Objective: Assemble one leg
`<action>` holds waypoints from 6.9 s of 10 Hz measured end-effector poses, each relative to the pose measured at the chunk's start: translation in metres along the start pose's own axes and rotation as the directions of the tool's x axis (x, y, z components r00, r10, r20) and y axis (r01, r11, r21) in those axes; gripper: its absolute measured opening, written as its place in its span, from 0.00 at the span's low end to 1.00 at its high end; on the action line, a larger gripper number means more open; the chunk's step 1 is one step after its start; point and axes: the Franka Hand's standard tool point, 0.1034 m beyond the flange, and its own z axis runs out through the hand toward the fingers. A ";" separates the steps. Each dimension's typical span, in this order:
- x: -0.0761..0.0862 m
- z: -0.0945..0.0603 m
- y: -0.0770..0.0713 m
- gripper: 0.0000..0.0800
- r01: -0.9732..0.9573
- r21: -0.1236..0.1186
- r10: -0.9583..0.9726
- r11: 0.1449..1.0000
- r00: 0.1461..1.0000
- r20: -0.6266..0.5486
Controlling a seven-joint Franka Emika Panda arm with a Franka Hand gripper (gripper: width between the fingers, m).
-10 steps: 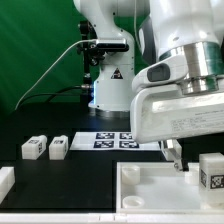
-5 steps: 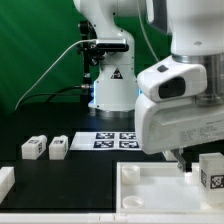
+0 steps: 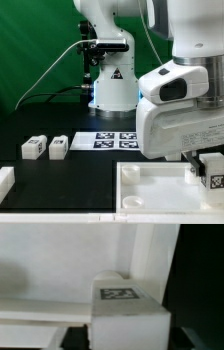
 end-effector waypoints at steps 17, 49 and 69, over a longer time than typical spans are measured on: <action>-0.006 0.005 0.005 0.47 -0.987 0.145 0.993 0.073 0.086 0.081; 0.004 0.004 0.003 0.81 -0.046 -0.047 0.042 0.998 0.995 -0.092; -0.001 0.009 0.006 0.81 -0.781 0.072 0.784 0.620 0.621 -0.016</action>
Offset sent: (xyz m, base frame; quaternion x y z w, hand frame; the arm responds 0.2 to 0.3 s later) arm -0.0022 -0.0046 0.0051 0.0017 0.0206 0.2321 0.9725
